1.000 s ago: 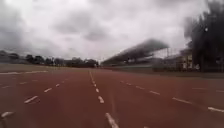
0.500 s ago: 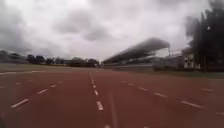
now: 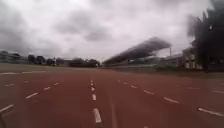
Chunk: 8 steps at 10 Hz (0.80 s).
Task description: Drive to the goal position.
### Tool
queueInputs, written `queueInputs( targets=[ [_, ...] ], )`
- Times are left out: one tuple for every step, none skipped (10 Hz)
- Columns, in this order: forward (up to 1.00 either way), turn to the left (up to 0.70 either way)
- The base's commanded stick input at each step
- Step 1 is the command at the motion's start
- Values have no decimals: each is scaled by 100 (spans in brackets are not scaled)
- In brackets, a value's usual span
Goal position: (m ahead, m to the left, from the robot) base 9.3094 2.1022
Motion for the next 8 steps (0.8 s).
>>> queueInputs(
  targets=[
    [70,0],
    [70,0],
    [70,0],
    [70,0],
    [70,0],
    [70,0],
    [70,0],
    [70,0]
  ],
)
